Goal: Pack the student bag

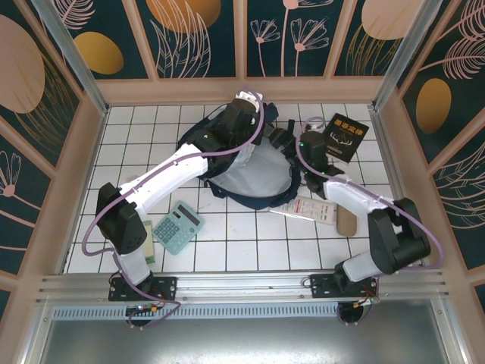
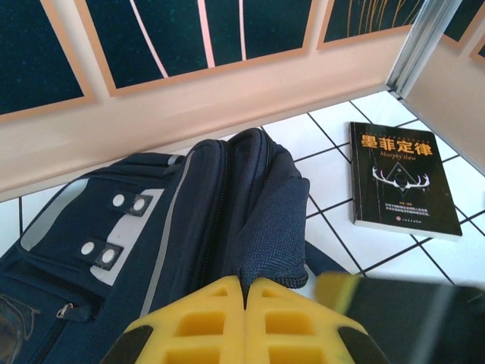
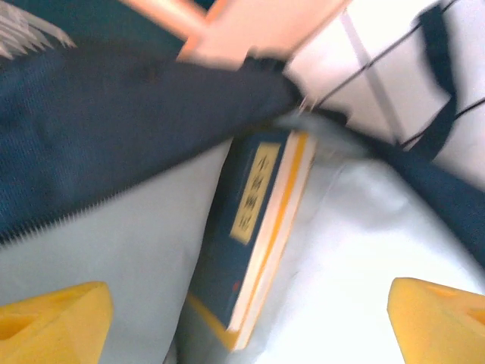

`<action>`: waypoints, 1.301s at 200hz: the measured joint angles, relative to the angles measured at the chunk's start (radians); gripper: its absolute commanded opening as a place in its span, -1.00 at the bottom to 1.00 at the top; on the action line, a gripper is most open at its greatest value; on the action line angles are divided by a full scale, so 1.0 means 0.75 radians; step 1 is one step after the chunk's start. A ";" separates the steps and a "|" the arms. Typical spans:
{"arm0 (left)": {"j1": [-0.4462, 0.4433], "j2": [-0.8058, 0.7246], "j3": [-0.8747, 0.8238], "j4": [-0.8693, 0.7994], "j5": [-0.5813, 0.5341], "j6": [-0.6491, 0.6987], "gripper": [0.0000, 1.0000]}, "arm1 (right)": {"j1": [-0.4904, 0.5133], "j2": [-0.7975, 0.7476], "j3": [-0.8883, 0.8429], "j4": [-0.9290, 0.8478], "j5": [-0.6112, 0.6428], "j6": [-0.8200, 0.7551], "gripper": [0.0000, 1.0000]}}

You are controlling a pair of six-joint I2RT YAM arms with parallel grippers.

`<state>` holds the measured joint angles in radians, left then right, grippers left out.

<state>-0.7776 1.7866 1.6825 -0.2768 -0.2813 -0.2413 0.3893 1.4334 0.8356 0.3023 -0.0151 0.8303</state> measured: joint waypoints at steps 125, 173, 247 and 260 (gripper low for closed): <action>0.007 -0.005 -0.275 0.116 0.277 -0.015 0.03 | -0.555 0.005 -0.021 -0.192 0.260 -0.268 0.98; 0.018 0.149 -0.056 0.135 0.301 -0.061 0.19 | -0.623 0.126 0.020 -0.193 0.261 -0.272 0.97; 0.018 0.826 0.705 0.196 0.375 -0.214 0.28 | -0.719 0.362 0.224 -0.184 0.220 -0.272 0.95; 0.018 0.885 0.724 0.216 0.380 -0.243 0.31 | -0.741 0.434 0.307 -0.193 0.207 -0.272 0.95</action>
<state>-0.7639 2.4500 2.2257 -0.1146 0.0040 -0.4236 -0.1665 1.7592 1.0660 0.1577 0.1398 0.6262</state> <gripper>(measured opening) 0.639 0.978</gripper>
